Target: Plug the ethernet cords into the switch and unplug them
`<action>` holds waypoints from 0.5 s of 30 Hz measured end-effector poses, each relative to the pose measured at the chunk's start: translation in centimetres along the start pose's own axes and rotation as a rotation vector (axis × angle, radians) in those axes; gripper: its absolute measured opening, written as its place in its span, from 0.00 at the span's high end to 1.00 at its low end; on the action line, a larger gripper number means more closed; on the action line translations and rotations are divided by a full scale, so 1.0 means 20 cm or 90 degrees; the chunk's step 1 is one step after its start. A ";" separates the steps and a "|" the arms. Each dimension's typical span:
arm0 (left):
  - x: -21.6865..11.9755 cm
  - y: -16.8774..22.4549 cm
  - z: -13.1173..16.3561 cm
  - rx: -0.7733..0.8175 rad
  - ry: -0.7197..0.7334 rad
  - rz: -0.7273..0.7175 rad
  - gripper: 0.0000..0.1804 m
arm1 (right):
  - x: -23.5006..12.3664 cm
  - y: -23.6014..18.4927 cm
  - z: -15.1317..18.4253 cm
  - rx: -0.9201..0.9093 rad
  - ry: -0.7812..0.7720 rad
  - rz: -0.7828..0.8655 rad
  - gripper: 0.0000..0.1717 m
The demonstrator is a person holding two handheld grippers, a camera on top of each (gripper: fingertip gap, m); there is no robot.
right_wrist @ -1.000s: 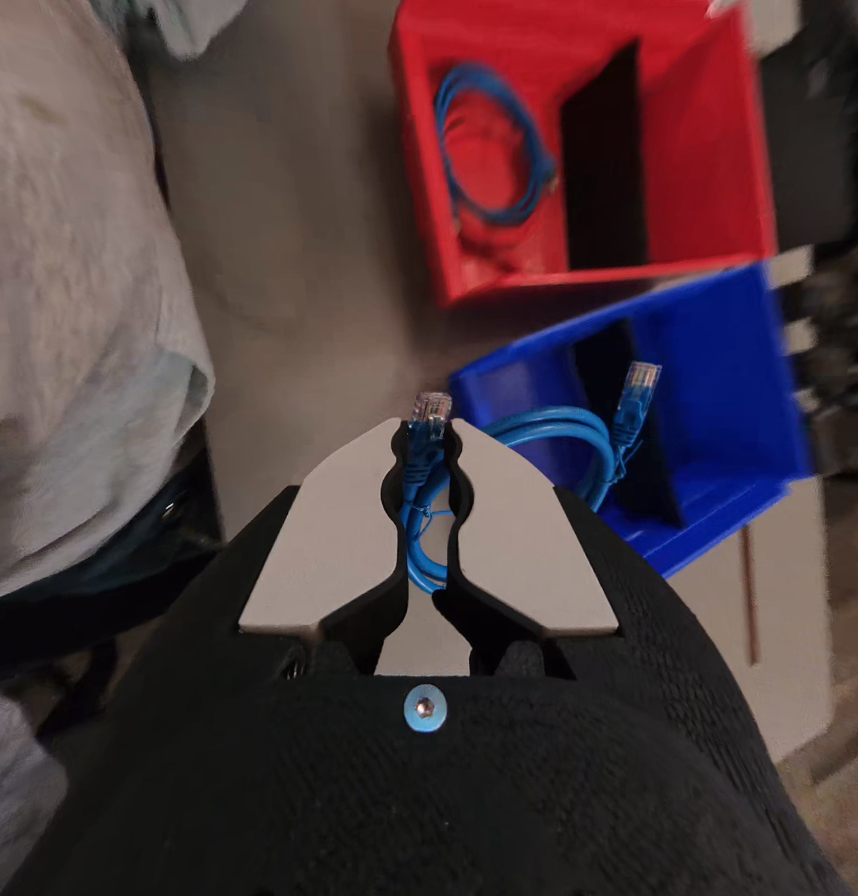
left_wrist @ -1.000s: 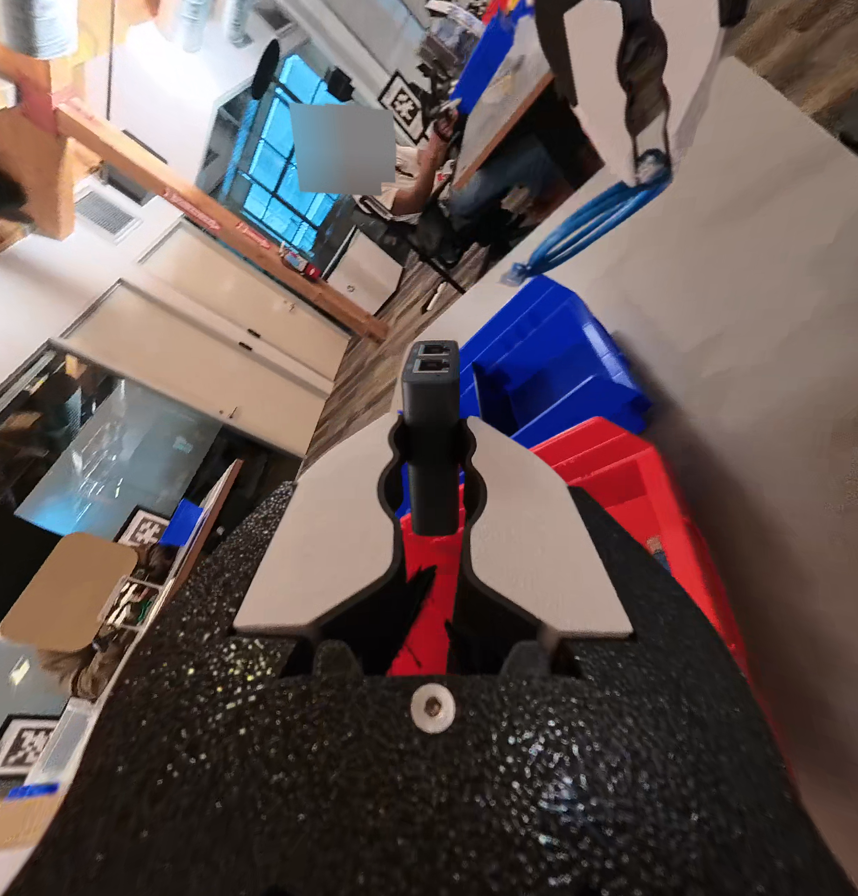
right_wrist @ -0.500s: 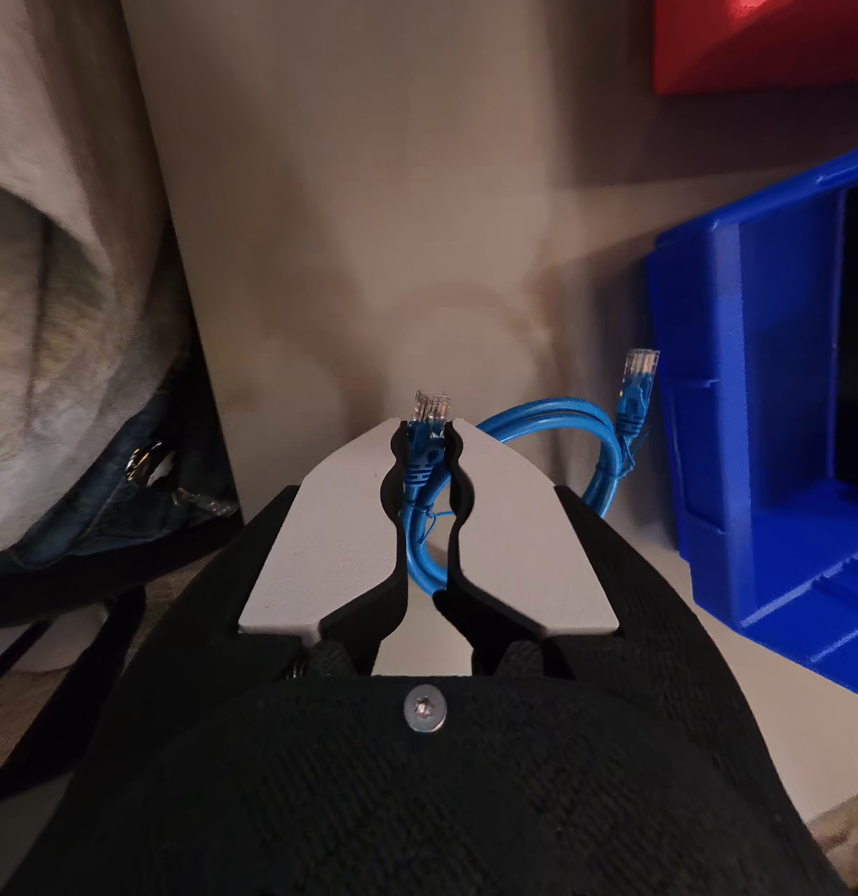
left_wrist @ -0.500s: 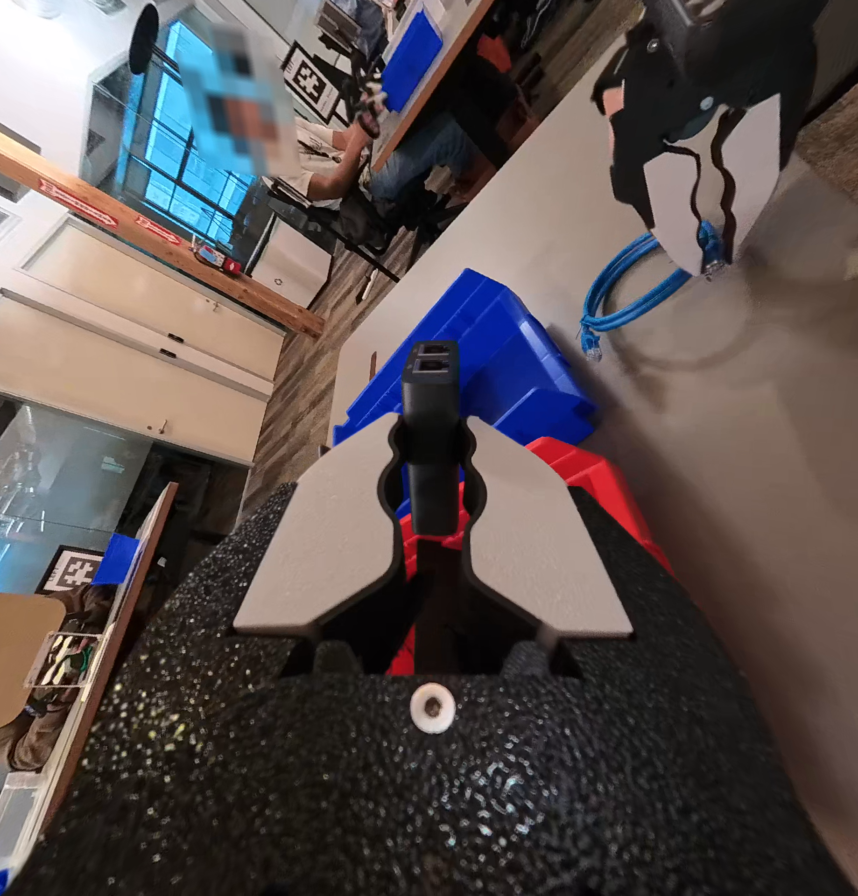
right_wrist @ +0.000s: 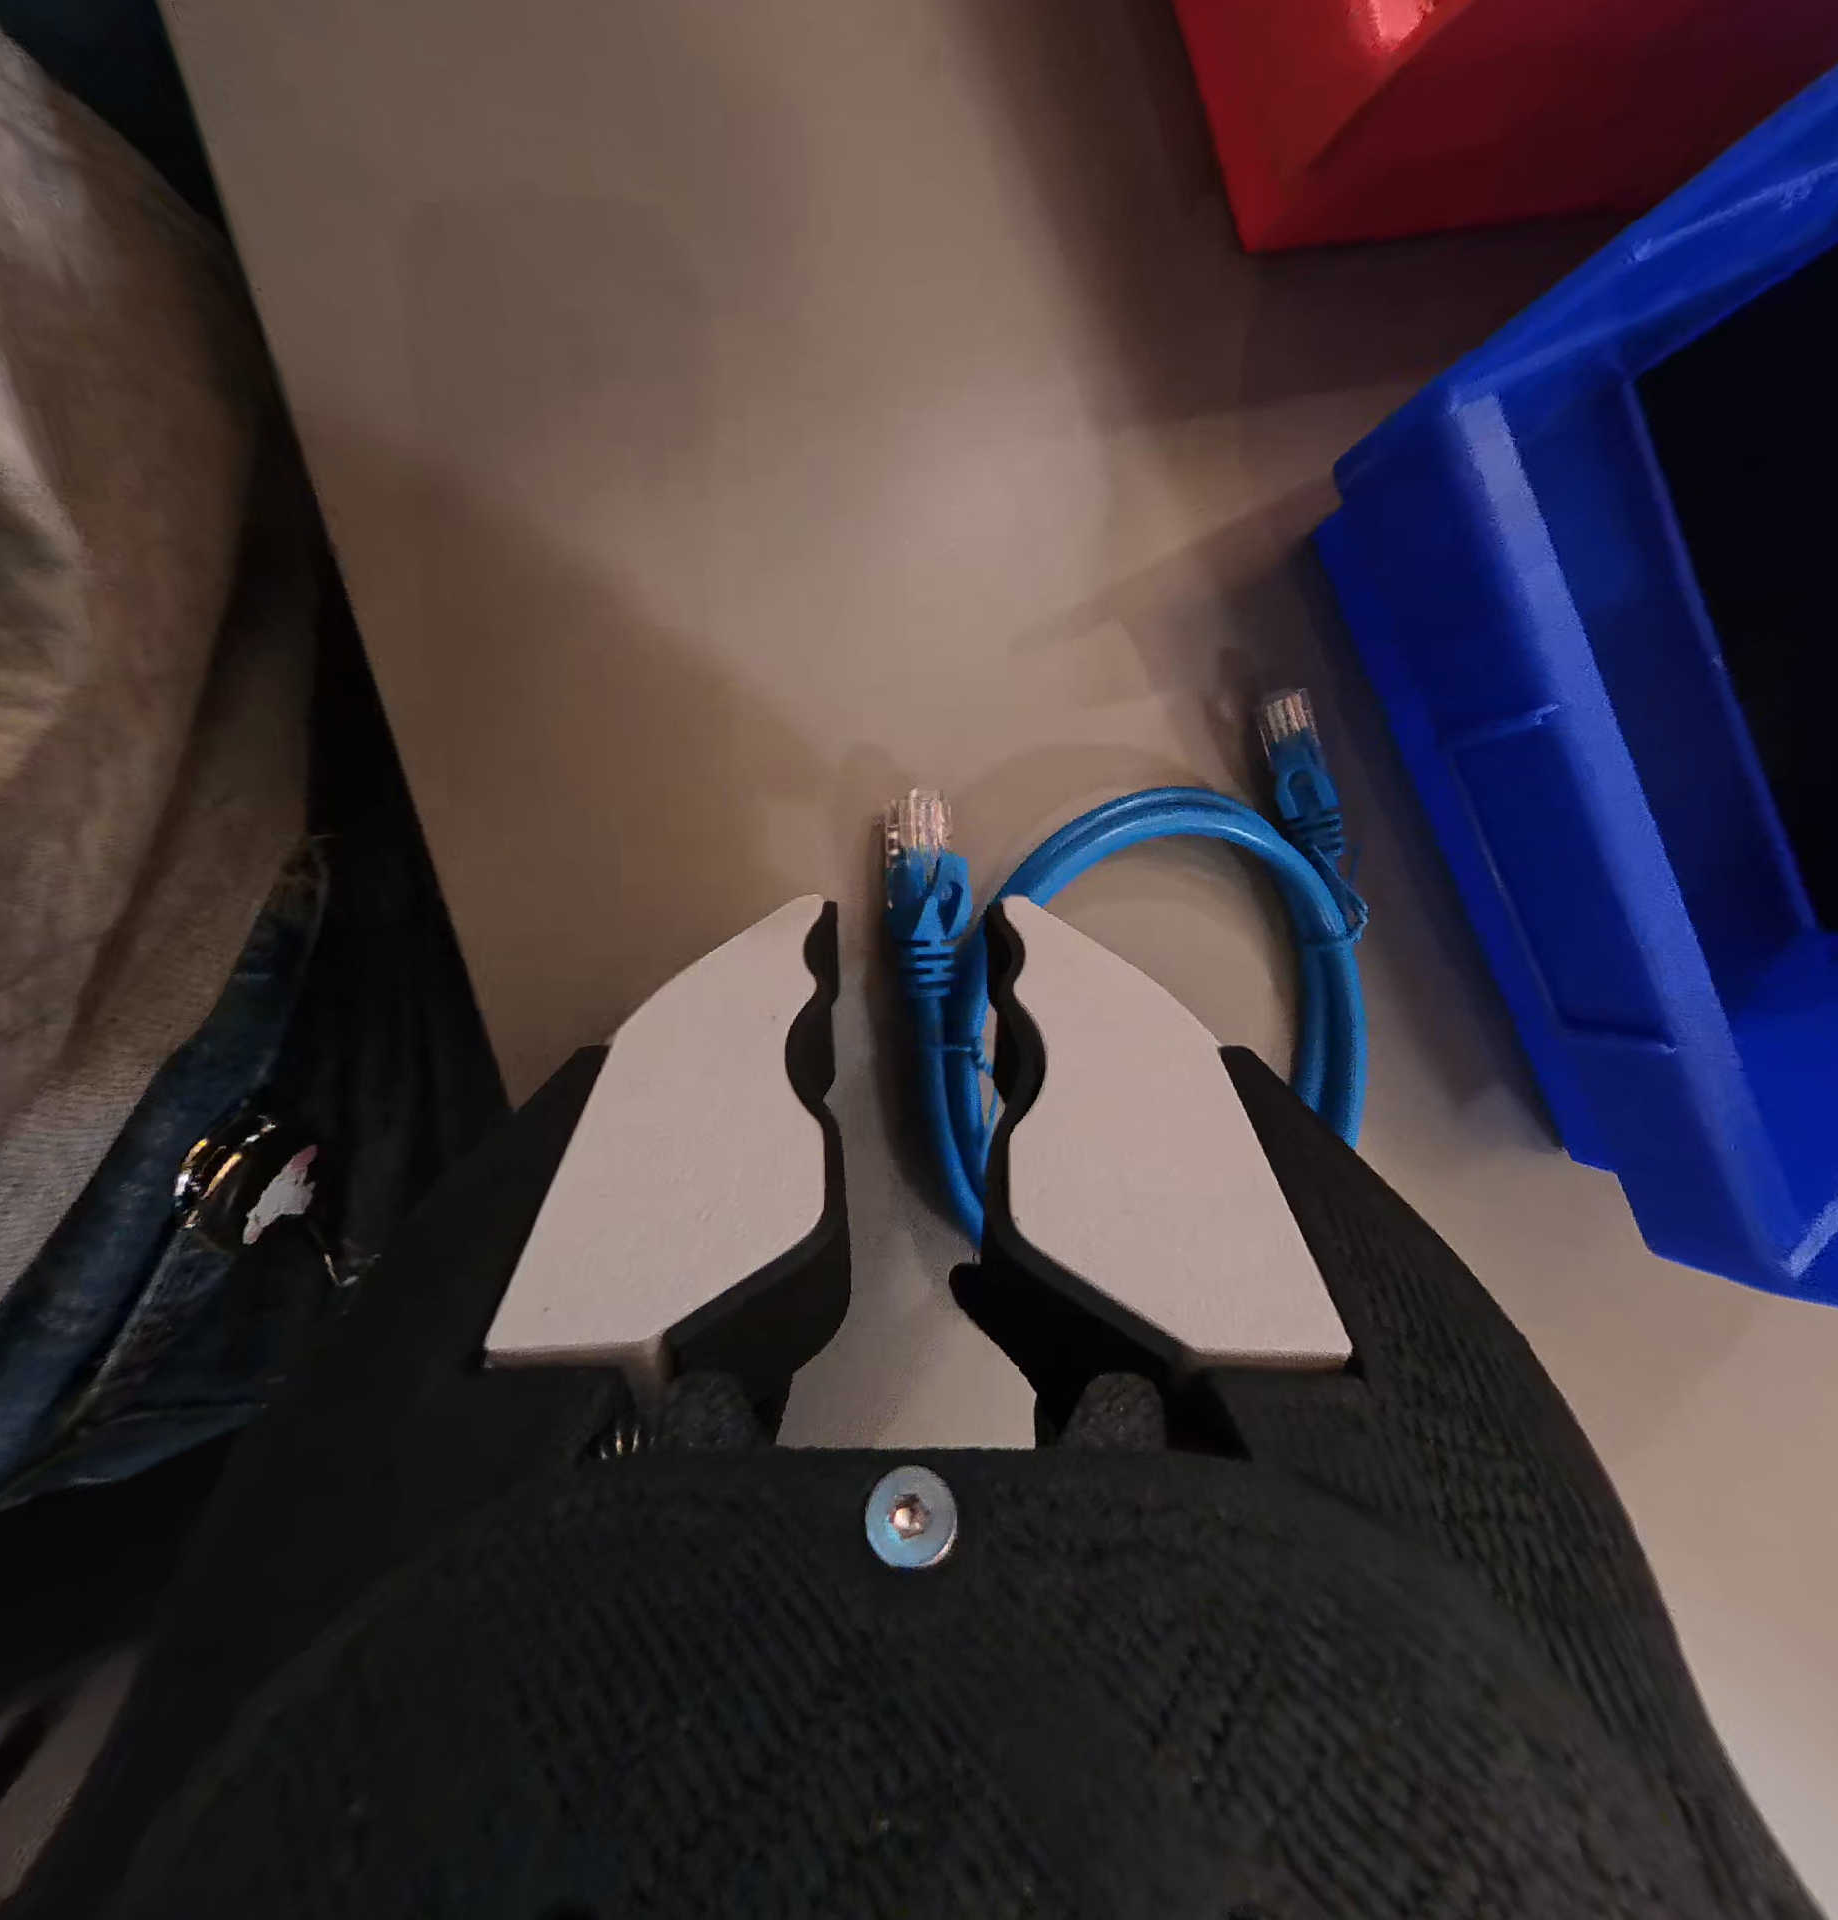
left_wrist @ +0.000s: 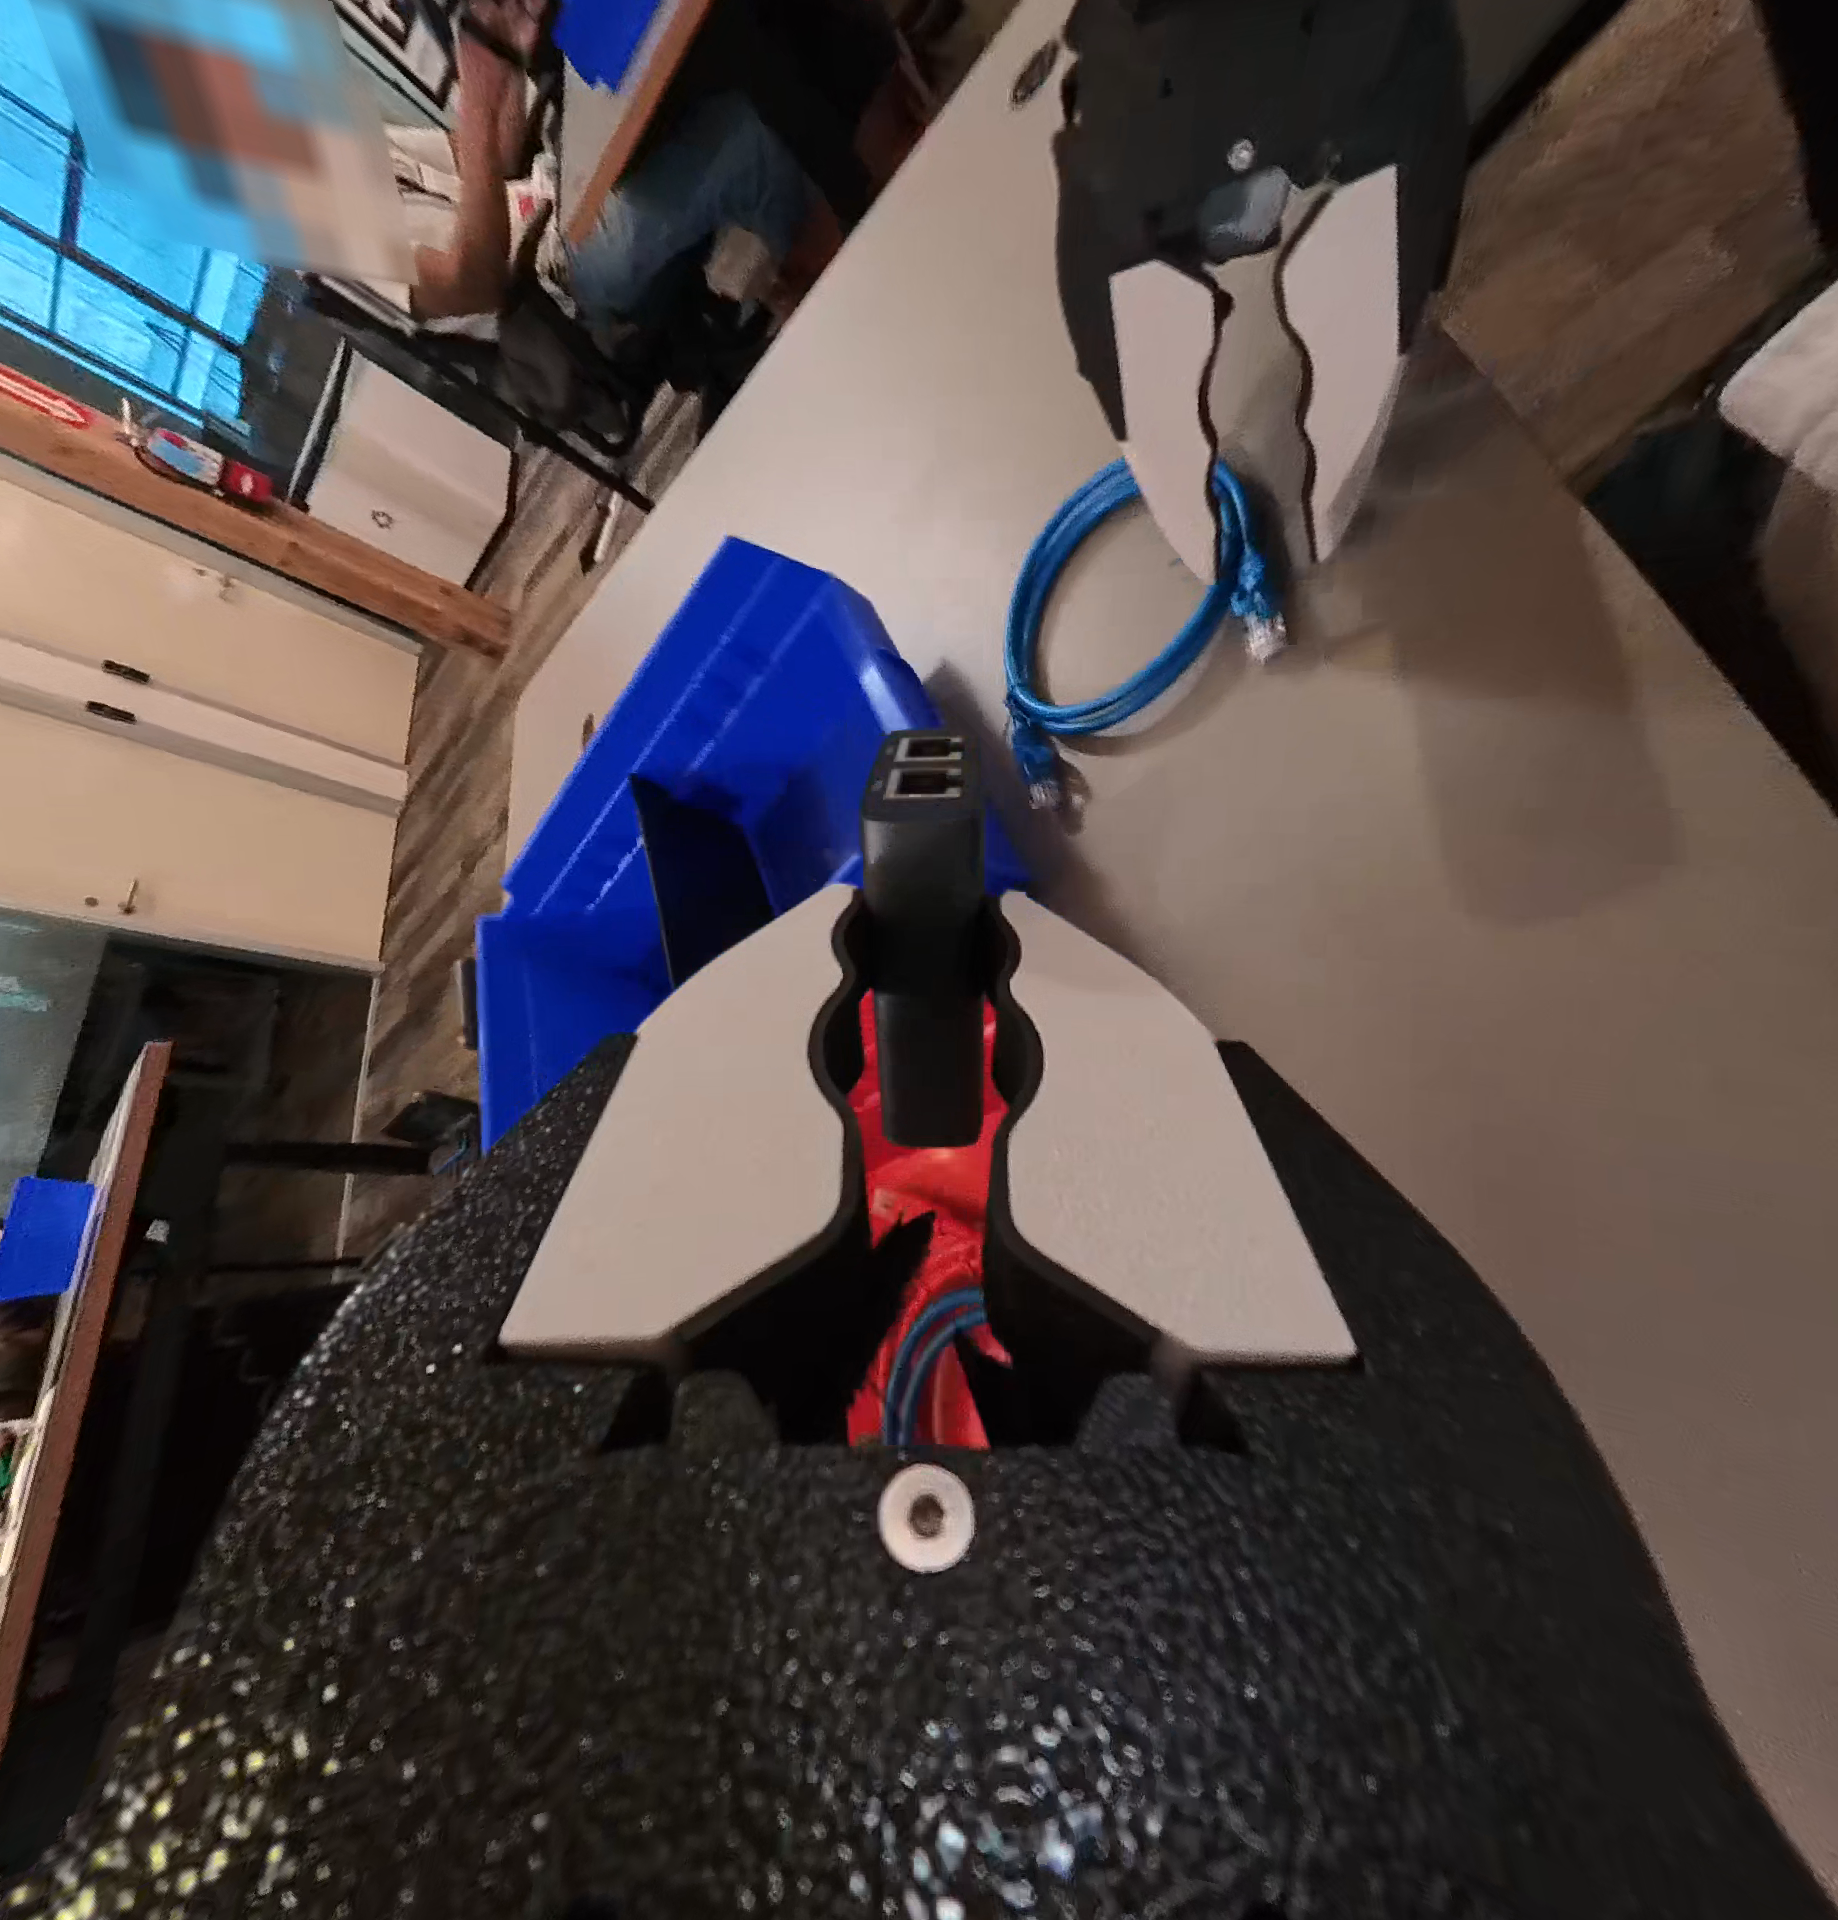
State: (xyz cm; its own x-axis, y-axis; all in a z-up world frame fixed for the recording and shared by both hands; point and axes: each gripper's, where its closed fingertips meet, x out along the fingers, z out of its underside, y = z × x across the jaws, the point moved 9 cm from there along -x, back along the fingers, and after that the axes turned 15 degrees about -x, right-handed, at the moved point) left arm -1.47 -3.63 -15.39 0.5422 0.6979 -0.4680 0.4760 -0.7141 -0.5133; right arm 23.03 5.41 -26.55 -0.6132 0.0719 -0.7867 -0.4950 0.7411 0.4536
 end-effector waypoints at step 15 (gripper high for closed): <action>0.14 0.29 0.08 -0.025 -0.036 0.007 0.89 | 0.03 0.12 -0.01 0.164 0.119 -0.135 0.94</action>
State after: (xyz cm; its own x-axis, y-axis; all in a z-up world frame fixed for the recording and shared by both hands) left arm 1.68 -5.81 -20.89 0.5081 0.6916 -0.5134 0.4985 -0.7222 -0.4795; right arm 21.34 7.14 -25.77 -0.6268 -0.2066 -0.7513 -0.4665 0.8718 0.1493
